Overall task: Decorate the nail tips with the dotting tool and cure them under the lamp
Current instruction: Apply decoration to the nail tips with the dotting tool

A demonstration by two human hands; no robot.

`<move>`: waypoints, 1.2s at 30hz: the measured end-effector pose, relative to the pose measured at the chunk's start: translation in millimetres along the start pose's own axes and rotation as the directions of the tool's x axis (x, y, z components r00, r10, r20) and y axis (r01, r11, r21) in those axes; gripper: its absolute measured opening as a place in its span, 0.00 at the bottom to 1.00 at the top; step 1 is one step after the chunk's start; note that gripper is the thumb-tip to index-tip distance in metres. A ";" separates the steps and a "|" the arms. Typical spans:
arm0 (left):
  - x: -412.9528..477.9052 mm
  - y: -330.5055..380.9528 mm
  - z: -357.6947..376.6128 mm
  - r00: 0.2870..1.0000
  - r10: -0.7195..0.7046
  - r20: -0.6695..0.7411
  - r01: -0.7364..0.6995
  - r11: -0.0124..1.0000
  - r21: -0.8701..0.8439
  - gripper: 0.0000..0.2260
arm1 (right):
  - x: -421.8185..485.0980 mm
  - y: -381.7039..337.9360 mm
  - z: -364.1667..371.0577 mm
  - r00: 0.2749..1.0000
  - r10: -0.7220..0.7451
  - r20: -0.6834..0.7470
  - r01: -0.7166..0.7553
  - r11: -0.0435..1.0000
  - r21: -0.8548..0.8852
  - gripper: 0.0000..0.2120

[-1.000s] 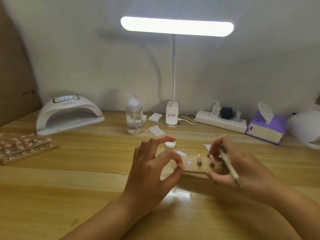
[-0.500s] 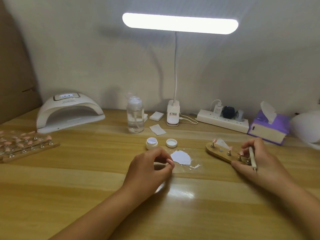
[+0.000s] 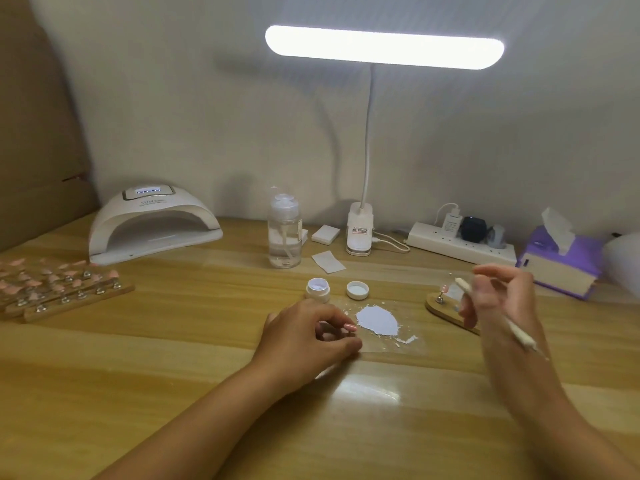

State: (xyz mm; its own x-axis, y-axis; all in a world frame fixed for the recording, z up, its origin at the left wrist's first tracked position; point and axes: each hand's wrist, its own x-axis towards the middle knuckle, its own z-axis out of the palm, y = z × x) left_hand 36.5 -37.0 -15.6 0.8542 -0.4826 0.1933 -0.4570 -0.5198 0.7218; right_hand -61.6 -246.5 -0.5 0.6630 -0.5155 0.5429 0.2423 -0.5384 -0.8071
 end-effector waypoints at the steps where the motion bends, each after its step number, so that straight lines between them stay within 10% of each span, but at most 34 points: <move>1: 0.9 -1.3 -2.9 0.999 -0.013 0.036 0.015 0.999 -0.033 0.08 | -3.6 -1.0 6.0 1.000 -0.005 0.003 0.005 1.000 0.013 0.06; 5: 12.7 -11.7 -24.0 0.989 -0.148 -0.011 0.143 0.970 -0.197 0.11 | -13.5 1.9 14.4 0.999 -0.030 0.027 0.029 1.000 0.010 0.04; 10: 30.4 -23.8 -30.7 0.963 -0.240 -0.123 0.241 0.971 -0.005 0.23 | -15.4 2.9 17.5 0.995 -0.078 0.058 0.079 0.997 -0.007 0.03; 15: 29.7 -21.1 -17.0 0.977 -0.161 -0.139 0.187 0.962 0.200 0.17 | -15.0 1.1 20.2 0.987 -0.133 0.095 0.140 0.988 -0.065 0.02; 36: 24.0 -25.2 -8.5 0.971 0.118 -0.207 -0.086 0.984 0.157 0.13 | 4.4 -8.4 83.4 0.957 -0.239 0.164 0.250 0.967 -0.048 0.08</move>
State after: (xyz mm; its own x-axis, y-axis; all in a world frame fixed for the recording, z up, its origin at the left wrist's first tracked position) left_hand 70.6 -29.5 -23.6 0.8271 -0.3840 0.4103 -0.5619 -0.5807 0.5891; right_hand -1.7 -188.7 -10.7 0.6929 -0.2550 0.6744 0.3660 -0.6815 -0.6337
